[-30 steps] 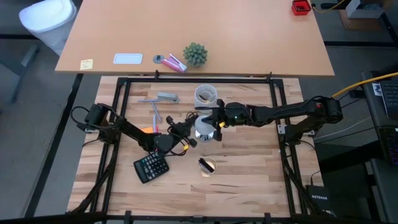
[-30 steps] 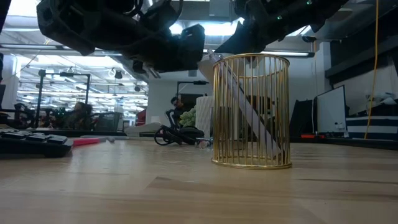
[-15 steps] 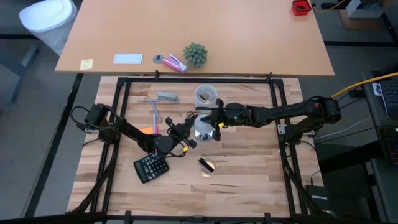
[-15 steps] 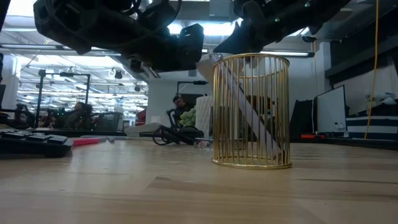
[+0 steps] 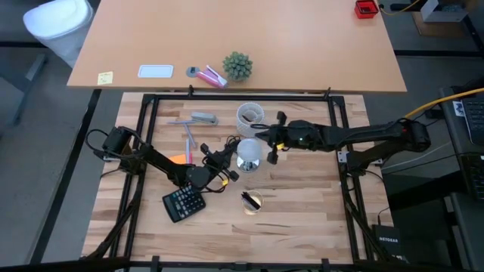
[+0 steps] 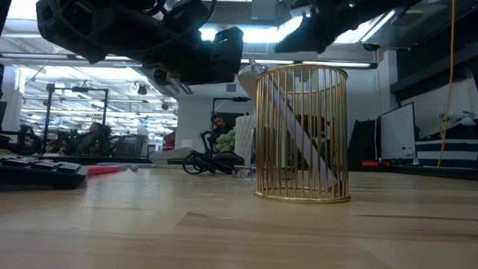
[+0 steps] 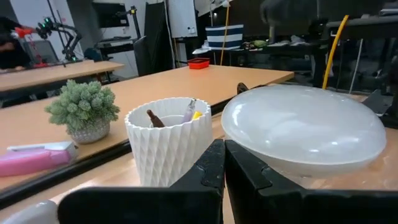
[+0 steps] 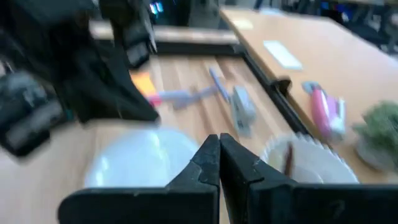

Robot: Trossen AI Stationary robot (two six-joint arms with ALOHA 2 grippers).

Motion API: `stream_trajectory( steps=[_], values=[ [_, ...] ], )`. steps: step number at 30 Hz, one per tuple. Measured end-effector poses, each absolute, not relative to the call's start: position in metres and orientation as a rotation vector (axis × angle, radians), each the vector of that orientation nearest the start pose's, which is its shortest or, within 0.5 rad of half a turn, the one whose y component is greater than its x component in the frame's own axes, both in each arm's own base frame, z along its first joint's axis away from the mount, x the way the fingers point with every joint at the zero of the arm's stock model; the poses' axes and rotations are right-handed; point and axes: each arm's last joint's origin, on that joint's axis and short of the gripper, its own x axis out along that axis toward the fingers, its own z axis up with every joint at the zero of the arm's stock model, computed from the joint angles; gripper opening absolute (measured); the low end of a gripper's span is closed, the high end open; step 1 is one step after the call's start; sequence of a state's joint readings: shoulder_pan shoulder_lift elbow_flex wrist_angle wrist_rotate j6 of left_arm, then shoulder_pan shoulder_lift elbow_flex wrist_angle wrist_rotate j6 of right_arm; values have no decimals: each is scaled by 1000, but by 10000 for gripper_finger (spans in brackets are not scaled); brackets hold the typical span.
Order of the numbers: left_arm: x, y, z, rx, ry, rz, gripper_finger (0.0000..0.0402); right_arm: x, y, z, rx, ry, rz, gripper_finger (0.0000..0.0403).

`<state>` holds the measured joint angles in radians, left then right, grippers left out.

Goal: Screw lightbulb
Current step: Insert the lightbulb into the lamp

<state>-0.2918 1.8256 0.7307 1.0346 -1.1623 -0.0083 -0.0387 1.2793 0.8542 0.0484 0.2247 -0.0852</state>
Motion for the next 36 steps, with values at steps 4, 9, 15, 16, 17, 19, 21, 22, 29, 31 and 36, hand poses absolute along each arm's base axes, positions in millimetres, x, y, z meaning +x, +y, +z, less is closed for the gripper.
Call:
stream_trajectory(
  steps=[4,9,15,16,17,19,21,22,29,31,36],
  values=[
    [322,-76,170,60,45,851,3,267,-17,273,-130,499,-250,5],
    [317,-89,180,81,39,796,3,263,-17,261,-129,516,-249,5],
    [319,-96,177,58,44,646,3,259,-23,238,-91,433,-273,5],
    [320,-95,176,52,48,616,3,258,-24,235,-83,421,-278,5],
    [320,-95,175,43,48,600,3,257,-24,233,-75,414,-277,5],
    [321,-92,174,36,53,604,3,256,-24,229,-61,398,-275,5],
    [321,-90,174,27,54,612,3,255,-23,226,-59,398,-270,5],
    [322,-89,174,24,53,616,3,255,-23,225,-55,398,-259,5],
    [324,-82,174,21,54,638,3,255,-19,223,-4,403,-160,5],
    [324,-81,173,24,58,647,3,255,-19,223,3,398,-132,5],
    [322,-79,172,37,67,735,3,254,-17,222,52,409,-95,5]
  ],
)
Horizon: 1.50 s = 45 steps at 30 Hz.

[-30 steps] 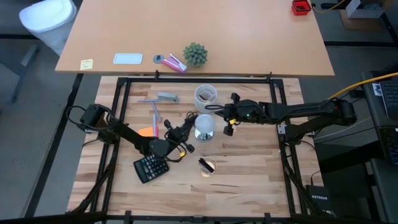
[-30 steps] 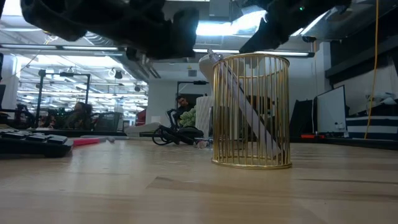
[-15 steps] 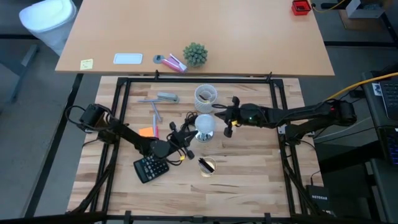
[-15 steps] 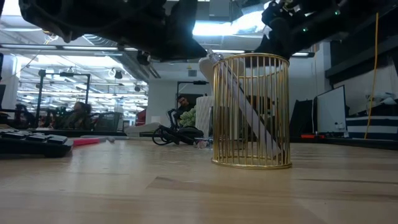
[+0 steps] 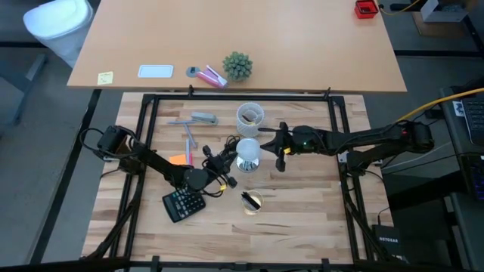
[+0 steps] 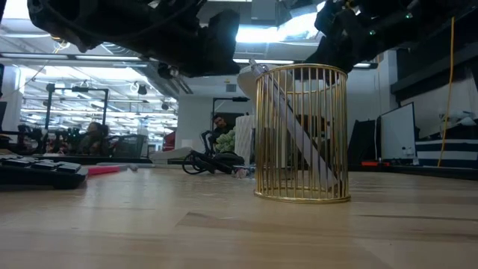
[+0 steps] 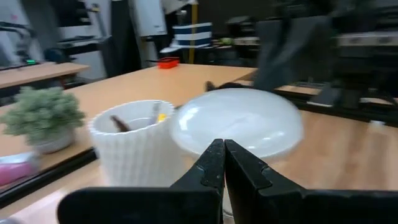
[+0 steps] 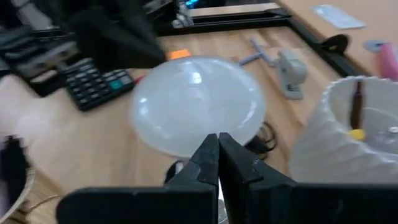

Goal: Screw lightbulb
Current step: Insert the lightbulb into the lamp

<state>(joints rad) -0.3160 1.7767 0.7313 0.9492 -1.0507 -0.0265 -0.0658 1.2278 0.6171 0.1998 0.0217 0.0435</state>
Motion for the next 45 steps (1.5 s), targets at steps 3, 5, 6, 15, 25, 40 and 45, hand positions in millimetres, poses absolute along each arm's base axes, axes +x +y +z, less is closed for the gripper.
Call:
stream_trajectory(
  steps=[3,5,6,15,25,40,45],
  values=[
    [322,-76,172,42,70,778,3,254,-16,222,72,418,-49,5],
    [322,-73,172,43,70,792,3,254,-14,221,79,422,-19,5],
    [323,-71,172,42,71,798,3,254,-12,221,80,424,-4,5],
    [327,-52,170,49,85,846,3,254,9,220,46,433,17,5],
    [317,-70,184,99,66,908,3,249,7,230,-56,387,-151,5],
    [316,-93,178,24,112,566,3,258,-7,218,-111,416,-312,5],
    [317,-87,176,10,122,588,3,264,-6,212,-108,420,-300,5]
  ],
)
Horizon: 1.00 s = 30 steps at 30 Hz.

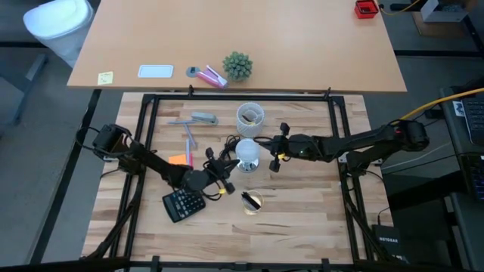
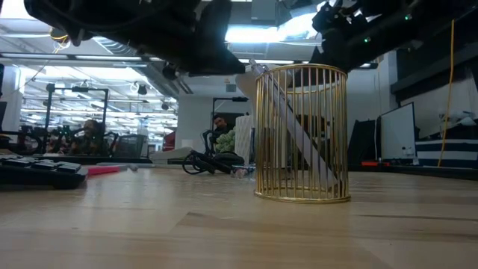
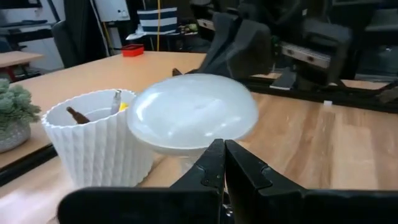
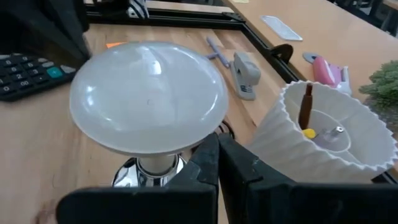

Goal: Screw lightbulb
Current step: Insert the lightbulb into the lamp

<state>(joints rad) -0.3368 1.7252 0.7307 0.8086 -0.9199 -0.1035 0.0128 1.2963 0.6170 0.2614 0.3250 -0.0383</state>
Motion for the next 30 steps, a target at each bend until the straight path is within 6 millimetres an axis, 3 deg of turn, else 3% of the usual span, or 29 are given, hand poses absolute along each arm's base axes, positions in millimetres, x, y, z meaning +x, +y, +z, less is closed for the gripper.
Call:
stream_trajectory(
  steps=[15,30],
  values=[
    [318,-73,174,25,130,713,3,264,-4,210,-75,430,-213,5],
    [317,-62,167,-27,148,832,3,266,3,211,-40,417,-14,5]
  ],
)
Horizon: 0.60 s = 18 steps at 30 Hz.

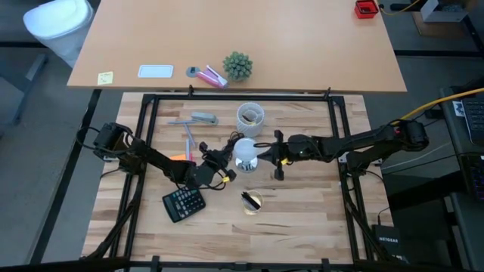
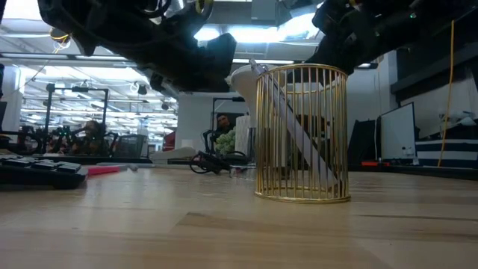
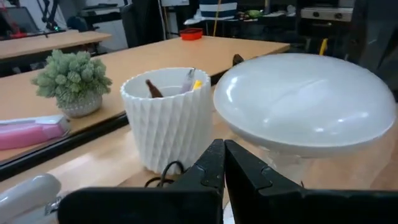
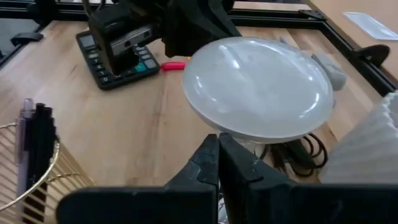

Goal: Screw lightbulb
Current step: Insert the lightbulb into the lamp

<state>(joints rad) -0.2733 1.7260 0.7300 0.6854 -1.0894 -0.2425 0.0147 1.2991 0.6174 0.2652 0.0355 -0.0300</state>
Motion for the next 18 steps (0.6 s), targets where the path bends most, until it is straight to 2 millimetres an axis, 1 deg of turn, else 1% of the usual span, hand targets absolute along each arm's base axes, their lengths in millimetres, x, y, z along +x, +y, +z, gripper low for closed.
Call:
stream_trajectory(
  steps=[3,6,11,15,18],
  values=[
    [316,-62,167,-20,144,854,3,266,2,211,-47,419,-46,5],
    [314,-67,167,5,142,878,3,264,0,210,-63,438,-110,5],
    [310,-77,169,33,125,922,3,254,-4,215,-99,475,-248,5],
    [309,-83,169,20,125,877,3,251,-6,223,-114,427,-306,5],
    [310,-87,169,16,142,803,3,254,-6,227,-146,381,-300,5]
  ],
)
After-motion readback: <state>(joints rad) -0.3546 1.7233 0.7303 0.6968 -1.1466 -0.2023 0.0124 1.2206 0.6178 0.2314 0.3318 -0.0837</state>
